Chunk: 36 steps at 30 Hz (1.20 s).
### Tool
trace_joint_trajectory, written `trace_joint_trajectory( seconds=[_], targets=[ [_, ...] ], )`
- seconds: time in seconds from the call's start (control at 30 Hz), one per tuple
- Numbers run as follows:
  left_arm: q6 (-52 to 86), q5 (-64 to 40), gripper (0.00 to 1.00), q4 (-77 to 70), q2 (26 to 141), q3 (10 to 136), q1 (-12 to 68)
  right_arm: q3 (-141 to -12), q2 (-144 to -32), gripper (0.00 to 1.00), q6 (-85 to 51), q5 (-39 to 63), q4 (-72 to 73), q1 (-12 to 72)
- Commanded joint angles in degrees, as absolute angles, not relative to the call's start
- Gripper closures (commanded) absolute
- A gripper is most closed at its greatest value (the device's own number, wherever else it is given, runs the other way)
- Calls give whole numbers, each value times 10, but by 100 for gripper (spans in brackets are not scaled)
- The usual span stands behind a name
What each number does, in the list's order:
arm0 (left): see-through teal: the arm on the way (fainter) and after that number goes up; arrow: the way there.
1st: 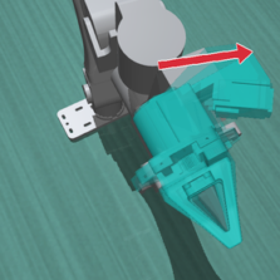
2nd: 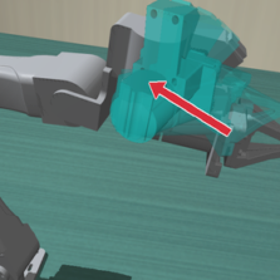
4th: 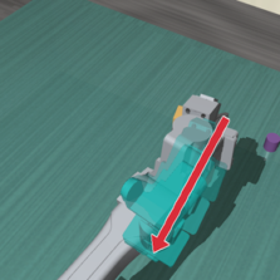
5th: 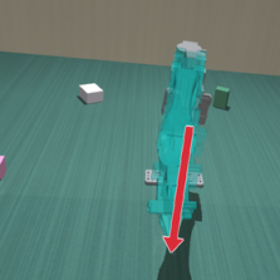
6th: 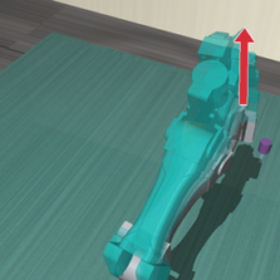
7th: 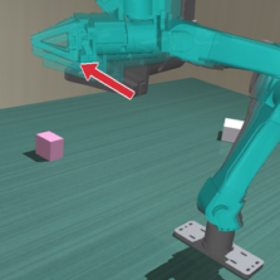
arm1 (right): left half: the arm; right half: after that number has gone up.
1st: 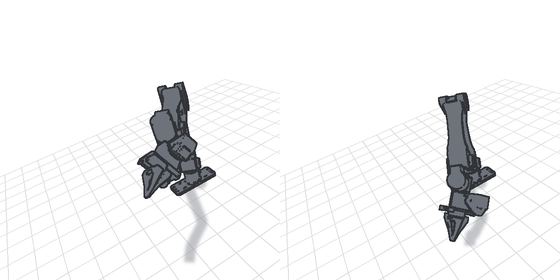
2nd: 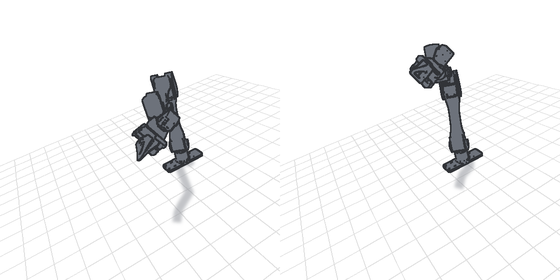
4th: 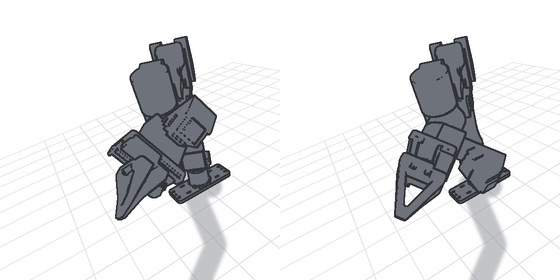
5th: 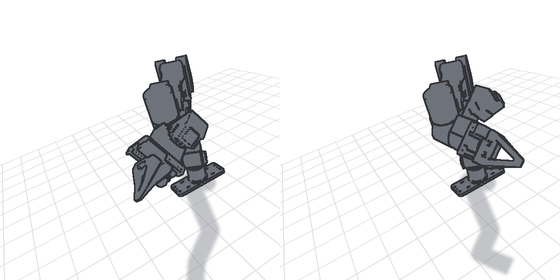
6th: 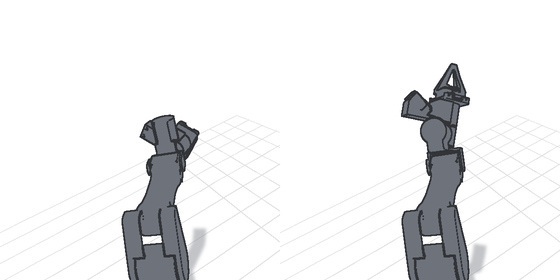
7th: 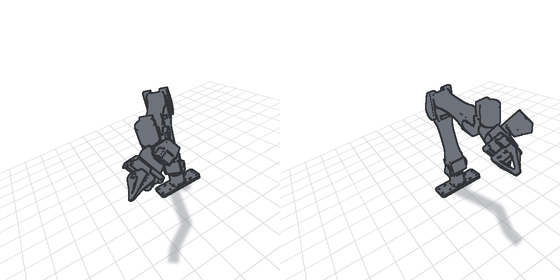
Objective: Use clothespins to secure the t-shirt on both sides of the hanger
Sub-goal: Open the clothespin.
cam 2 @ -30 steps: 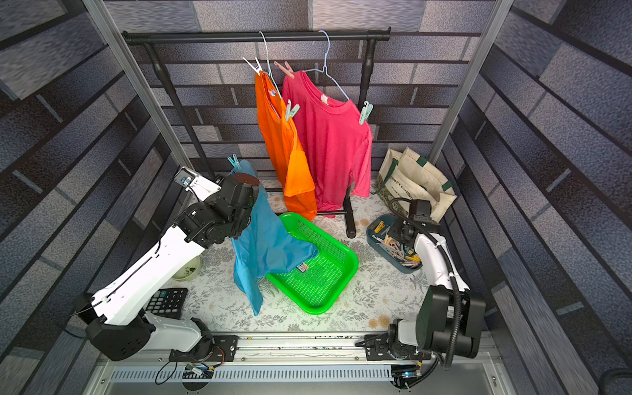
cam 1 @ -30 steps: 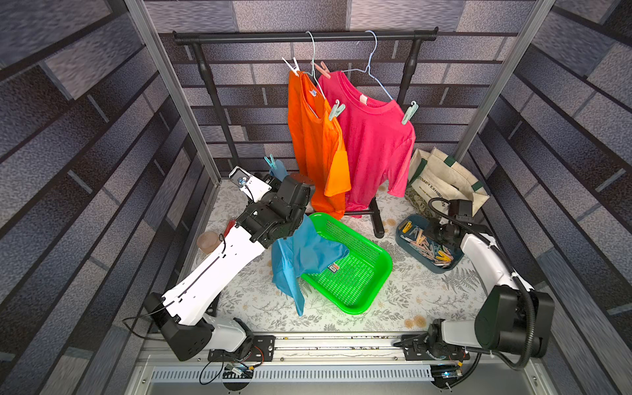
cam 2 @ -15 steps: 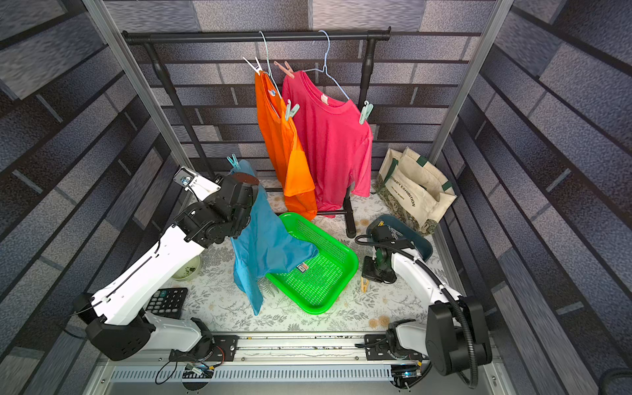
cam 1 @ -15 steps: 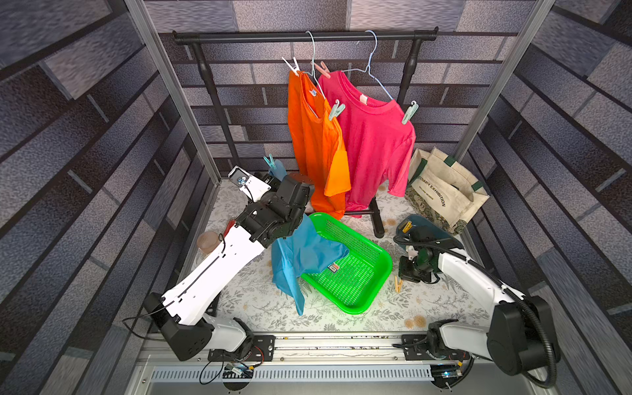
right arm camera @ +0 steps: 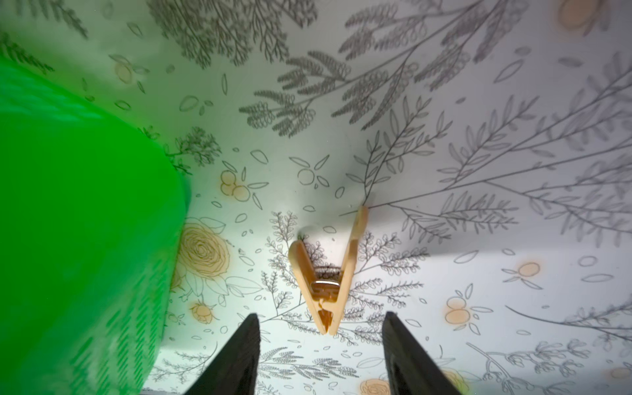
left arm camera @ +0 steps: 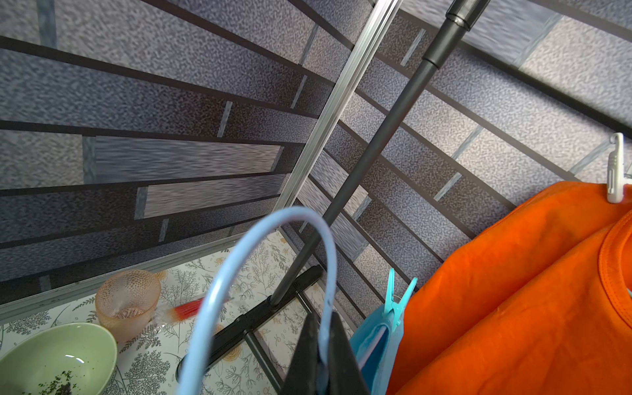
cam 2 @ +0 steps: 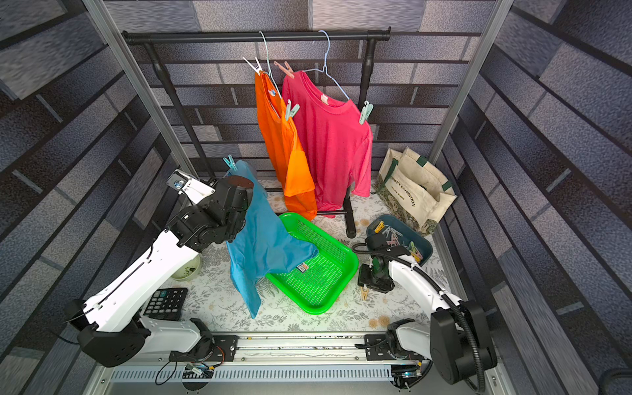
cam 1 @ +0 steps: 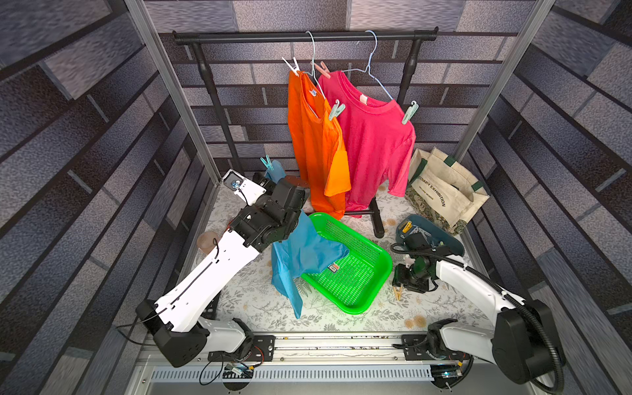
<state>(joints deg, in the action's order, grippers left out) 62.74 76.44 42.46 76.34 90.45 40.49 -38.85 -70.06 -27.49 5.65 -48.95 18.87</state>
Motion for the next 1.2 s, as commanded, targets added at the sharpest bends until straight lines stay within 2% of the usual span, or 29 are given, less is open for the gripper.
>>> trace_joint_trajectory(
  seconds=[0.0, 0.13, 0.43, 0.6, 0.83, 0.9, 1.07, 1.17],
  targets=[
    [640, 765, 100, 431, 764, 904, 405, -372, -716, 45, -308, 57, -466, 202],
    [643, 769, 100, 444, 768, 914, 406, -369, -735, 54, -320, 42, -435, 209],
    [651, 771, 100, 447, 766, 911, 406, -362, -768, 53, -331, -46, -397, 210],
    [651, 773, 100, 450, 762, 910, 405, -345, -748, 68, -339, -51, -382, 210],
    [650, 773, 100, 449, 757, 910, 403, -363, -632, 89, -339, -61, -414, 209],
    [649, 774, 100, 449, 757, 914, 402, -380, -580, 99, -329, -60, -426, 209],
    [645, 772, 100, 444, 758, 919, 399, -433, -430, 100, -326, -30, -365, 212],
    [641, 763, 100, 438, 761, 919, 397, -488, -413, 100, -325, -37, -320, 243]
  ],
)
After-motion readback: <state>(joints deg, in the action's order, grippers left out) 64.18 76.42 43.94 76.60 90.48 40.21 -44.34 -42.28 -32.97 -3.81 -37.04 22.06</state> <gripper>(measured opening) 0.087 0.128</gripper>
